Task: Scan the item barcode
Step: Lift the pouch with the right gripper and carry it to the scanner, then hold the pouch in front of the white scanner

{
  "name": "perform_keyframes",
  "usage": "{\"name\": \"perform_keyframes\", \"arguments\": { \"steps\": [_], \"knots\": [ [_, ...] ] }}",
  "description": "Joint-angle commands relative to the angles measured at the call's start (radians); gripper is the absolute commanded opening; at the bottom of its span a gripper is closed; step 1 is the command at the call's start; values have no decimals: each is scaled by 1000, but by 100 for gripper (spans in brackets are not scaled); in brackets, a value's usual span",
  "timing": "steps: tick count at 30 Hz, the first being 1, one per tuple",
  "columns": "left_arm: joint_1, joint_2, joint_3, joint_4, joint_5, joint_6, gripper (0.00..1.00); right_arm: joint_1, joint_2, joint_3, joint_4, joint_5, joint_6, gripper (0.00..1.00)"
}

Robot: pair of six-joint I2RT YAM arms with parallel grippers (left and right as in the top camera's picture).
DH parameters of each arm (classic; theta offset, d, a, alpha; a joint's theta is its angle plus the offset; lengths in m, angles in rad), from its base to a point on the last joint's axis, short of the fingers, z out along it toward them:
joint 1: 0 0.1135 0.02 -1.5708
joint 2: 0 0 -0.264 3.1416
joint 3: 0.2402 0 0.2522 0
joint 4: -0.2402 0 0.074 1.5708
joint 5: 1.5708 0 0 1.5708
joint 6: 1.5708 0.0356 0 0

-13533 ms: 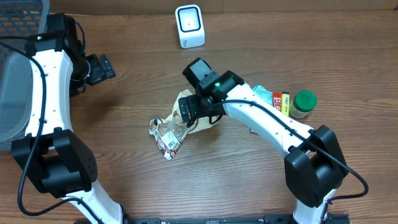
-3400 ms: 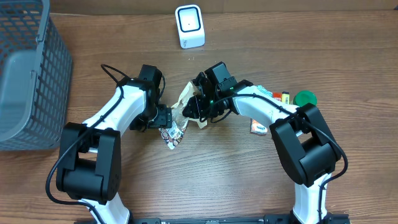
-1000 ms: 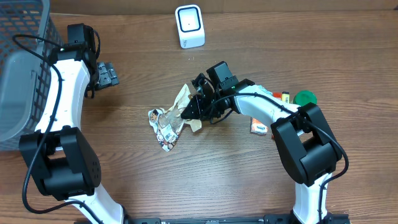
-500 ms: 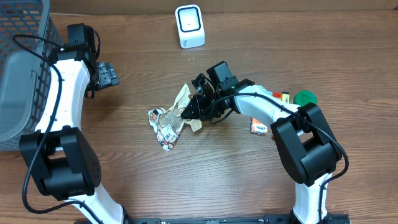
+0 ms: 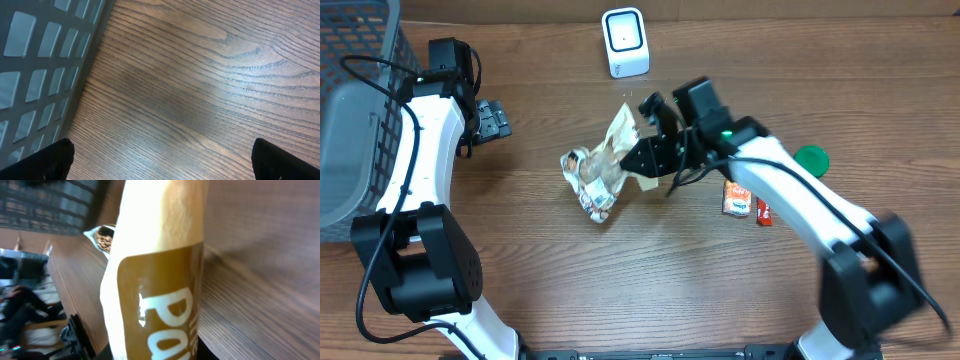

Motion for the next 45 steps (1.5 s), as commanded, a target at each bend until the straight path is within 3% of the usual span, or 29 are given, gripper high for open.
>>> {"name": "perform_keyframes", "arguments": {
  "steps": [1, 3, 6, 10, 12, 20, 28, 34, 45],
  "knots": [
    [1, 1, 19, 3, -17, -10, 100, -3, -117, 116, -88, 141, -77, 3],
    [2, 1, 19, 3, -16, -10, 100, -3, -122, 244, -204, 204, -94, 3],
    [2, 1, 19, 3, -16, -10, 100, -3, -92, 600, -460, 314, -143, 3],
    [2, 1, 19, 3, -17, -10, 100, -3, -43, 906, -613, 415, -202, 3],
    [2, 1, 19, 3, -17, -10, 100, -3, -39, 952, -622, 465, -220, 3],
    [2, 1, 19, 3, -17, -10, 100, 2, 34, 952, -481, 586, -354, 3],
    [2, 1, 19, 3, -17, -10, 100, 11, 253, 951, -260, 819, -409, 4],
    [2, 1, 19, 3, -17, -10, 100, 16, 423, 951, -110, 883, -501, 4],
    [1, 1, 19, 3, -16, -10, 100, 49, 658, 951, 256, 1199, -671, 4]
  ]
}}
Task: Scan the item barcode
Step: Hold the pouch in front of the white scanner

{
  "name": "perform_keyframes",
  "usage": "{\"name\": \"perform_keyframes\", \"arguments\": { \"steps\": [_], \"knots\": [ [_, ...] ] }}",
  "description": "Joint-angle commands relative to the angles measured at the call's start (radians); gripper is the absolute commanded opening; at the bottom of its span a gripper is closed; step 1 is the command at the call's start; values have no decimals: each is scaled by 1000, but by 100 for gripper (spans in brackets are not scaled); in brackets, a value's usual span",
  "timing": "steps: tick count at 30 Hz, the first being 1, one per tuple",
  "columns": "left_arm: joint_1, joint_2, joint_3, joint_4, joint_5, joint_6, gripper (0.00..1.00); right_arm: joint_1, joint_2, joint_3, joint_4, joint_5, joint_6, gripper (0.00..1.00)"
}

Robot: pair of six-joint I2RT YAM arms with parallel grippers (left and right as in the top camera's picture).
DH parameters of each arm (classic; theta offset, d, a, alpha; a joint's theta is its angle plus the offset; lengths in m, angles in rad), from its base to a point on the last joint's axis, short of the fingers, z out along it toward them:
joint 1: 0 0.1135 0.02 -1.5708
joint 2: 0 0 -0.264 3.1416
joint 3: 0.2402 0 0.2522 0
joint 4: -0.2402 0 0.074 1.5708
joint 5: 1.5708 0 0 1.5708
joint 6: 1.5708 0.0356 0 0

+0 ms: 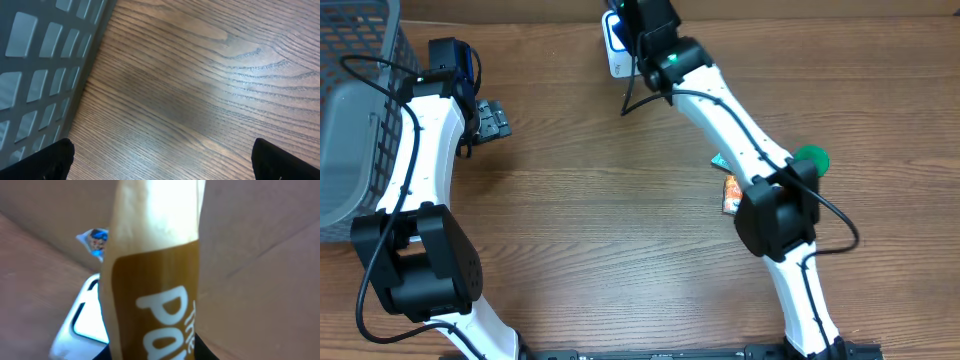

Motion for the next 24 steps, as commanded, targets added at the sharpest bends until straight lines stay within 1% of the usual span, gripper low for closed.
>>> {"name": "perform_keyframes", "arguments": {
  "steps": [1, 4, 8, 21, 24],
  "knots": [
    [2, 1, 19, 3, -13, -10, 100, 14, 47, 5, 138, 167, -93, 4],
    [2, 1, 19, 3, -13, -10, 100, 25, 93, 5, 280, 184, -147, 4],
    [2, 1, 19, 3, -13, -10, 100, 29, 129, 5, 323, 182, -145, 4],
    [0, 1, 19, 3, -13, -10, 100, 79, 155, 1, 308, 126, -115, 4],
    [0, 1, 19, 2, -13, -10, 100, 91, 155, 1, 265, 127, -115, 4]
  ]
}}
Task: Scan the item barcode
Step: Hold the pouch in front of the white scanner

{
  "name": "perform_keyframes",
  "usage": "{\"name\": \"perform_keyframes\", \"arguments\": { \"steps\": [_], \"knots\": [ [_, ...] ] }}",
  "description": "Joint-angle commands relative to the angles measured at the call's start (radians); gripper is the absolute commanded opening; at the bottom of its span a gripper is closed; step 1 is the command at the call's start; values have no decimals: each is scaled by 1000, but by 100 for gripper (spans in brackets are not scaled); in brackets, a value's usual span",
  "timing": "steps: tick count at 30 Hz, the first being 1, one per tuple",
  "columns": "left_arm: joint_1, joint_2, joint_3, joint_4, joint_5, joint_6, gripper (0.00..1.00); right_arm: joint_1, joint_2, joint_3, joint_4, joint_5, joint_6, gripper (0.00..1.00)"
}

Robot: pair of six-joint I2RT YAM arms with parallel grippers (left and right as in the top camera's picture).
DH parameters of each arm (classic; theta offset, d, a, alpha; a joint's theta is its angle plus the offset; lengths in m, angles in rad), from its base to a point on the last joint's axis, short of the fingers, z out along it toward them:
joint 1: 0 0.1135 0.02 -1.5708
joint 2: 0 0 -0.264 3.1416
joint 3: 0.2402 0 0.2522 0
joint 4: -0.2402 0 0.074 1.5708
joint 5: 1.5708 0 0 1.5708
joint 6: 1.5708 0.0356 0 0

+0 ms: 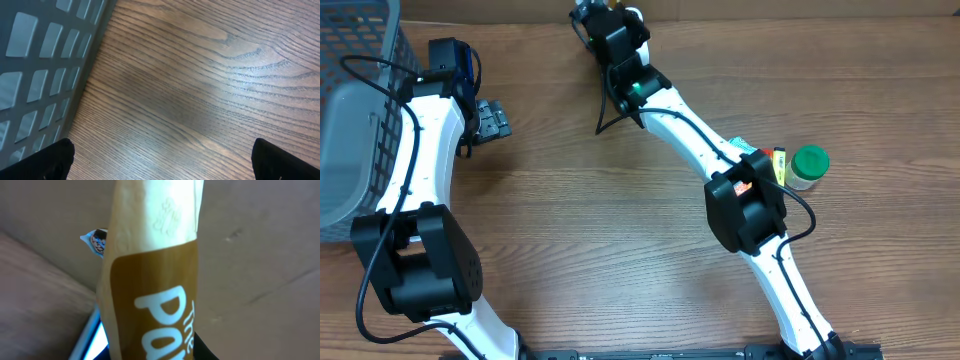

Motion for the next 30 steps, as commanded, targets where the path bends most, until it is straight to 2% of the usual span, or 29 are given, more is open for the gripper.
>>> {"name": "perform_keyframes", "arguments": {
  "steps": [1, 9, 16, 21, 24, 26, 30],
  "knots": [
    [0, 1, 19, 3, -13, -10, 100, 16, -5, 4, -41, -10, 15, 4],
    [0, 1, 19, 3, -13, -10, 100, 17, 1, 3, -138, -34, 73, 4],
    [-1, 1, 19, 3, -13, -10, 100, 17, 1, 3, -220, -204, 75, 4],
    [-1, 1, 19, 3, -13, -10, 100, 16, 1, 3, -222, -202, 93, 4],
    [-1, 1, 19, 3, -13, -10, 100, 14, -14, 4, -222, -127, 112, 4],
    [-1, 1, 19, 3, -13, -10, 100, 10, -46, 4, -233, -82, 160, 4],
    [-1, 1, 19, 3, -13, -10, 100, 0, -161, 4, -337, -129, 199, 3]
  ]
}}
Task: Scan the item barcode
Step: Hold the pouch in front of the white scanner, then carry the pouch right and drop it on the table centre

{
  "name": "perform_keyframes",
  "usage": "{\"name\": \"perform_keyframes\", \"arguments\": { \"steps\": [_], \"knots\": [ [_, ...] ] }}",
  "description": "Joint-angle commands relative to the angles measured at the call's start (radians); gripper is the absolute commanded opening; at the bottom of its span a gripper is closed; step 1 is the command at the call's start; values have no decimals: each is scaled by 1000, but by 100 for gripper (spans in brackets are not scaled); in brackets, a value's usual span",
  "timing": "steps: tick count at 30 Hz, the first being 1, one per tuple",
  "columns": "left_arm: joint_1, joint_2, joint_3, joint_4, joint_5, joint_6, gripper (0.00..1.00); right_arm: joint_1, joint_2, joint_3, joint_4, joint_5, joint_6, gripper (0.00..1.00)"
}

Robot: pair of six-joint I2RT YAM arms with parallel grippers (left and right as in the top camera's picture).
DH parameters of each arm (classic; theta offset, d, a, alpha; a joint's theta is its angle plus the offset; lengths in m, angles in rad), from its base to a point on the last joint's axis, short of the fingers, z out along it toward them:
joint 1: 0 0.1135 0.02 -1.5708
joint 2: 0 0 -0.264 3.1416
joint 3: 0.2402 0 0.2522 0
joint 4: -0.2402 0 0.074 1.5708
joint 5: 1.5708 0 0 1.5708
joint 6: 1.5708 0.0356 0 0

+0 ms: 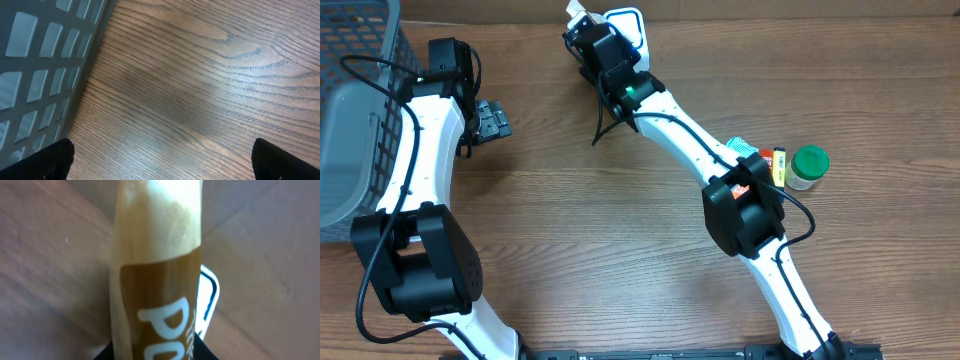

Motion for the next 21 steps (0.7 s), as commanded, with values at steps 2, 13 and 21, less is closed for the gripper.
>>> {"name": "perform_keyframes", "arguments": {
  "steps": [2, 13, 21],
  "knots": [
    [0, 1, 19, 3, -13, -10, 100, -24, -198, 4, -129, -31, 111, 4],
    [-2, 1, 19, 3, -13, -10, 100, -124, -397, 4, -790, -462, 335, 4],
    [-2, 1, 19, 3, -13, -10, 100, -220, -393, -83, -1201, -677, 217, 4]
  ]
}}
